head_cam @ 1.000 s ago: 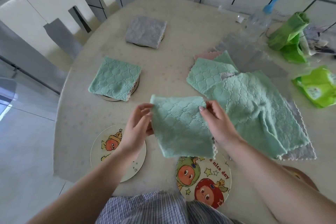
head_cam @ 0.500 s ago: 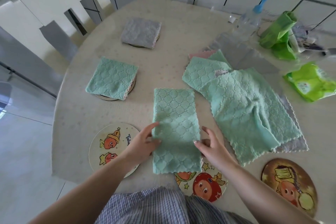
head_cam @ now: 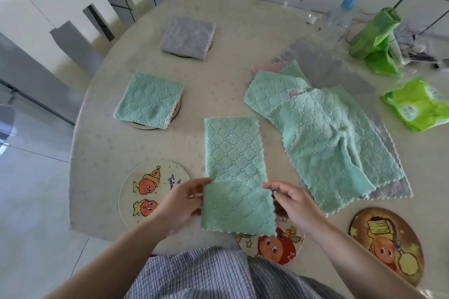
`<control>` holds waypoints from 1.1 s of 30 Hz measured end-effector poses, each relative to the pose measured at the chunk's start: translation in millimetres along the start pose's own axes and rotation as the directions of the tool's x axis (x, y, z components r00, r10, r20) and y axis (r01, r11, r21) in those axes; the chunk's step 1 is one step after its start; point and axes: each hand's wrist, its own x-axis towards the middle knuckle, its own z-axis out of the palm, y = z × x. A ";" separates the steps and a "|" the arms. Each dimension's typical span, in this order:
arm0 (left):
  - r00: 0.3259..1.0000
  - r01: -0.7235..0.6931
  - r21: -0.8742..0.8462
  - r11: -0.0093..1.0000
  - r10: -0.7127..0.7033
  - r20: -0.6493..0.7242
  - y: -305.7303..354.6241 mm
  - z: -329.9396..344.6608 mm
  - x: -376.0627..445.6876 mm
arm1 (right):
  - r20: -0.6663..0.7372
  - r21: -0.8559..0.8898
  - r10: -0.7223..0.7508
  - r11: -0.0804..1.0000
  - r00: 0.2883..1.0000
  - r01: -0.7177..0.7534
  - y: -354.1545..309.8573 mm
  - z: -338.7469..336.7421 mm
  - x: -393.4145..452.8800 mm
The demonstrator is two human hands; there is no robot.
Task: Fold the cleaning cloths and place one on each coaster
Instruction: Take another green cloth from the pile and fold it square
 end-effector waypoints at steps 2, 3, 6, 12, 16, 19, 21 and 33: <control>0.994 -0.073 0.087 0.994 0.080 -0.080 3.7 -2.0 4.6 | -0.001 0.034 0.014 0.999 1.000 -0.013 -2.4 -2.8 7.1; 0.984 -0.102 0.146 0.984 0.122 -0.133 5.9 -3.7 9.4 | -0.012 0.053 0.018 0.998 1.000 -0.017 -6.1 -4.3 11.2; 0.952 -0.150 0.286 0.947 0.216 -0.216 20.0 -5.3 22.9 | -0.049 0.165 0.055 0.985 0.997 -0.046 -18.6 -9.5 27.7; 0.933 -0.224 0.304 0.926 0.294 -0.208 52.8 -4.7 46.8 | -0.001 0.364 0.183 0.916 0.983 -0.170 -43.6 -20.9 64.2; 0.932 -0.193 0.275 0.942 0.263 -0.249 60.4 -2.3 65.9 | -0.023 0.394 0.218 0.899 0.976 -0.192 -50.0 -23.6 84.7; 0.931 -0.143 0.289 0.947 0.228 -0.285 58.7 -3.6 78.9 | -0.014 0.395 0.238 0.894 0.971 -0.213 -48.9 -22.2 93.1; 0.932 -0.112 0.287 0.951 0.201 -0.302 55.3 -4.3 86.0 | -0.013 0.374 0.251 0.899 0.968 -0.228 -45.5 -19.8 95.7; 0.926 -0.057 0.338 0.940 0.176 -0.333 63.8 -2.0 99.9 | -0.270 0.085 0.031 0.996 0.962 -0.009 -45.7 -10.9 102.8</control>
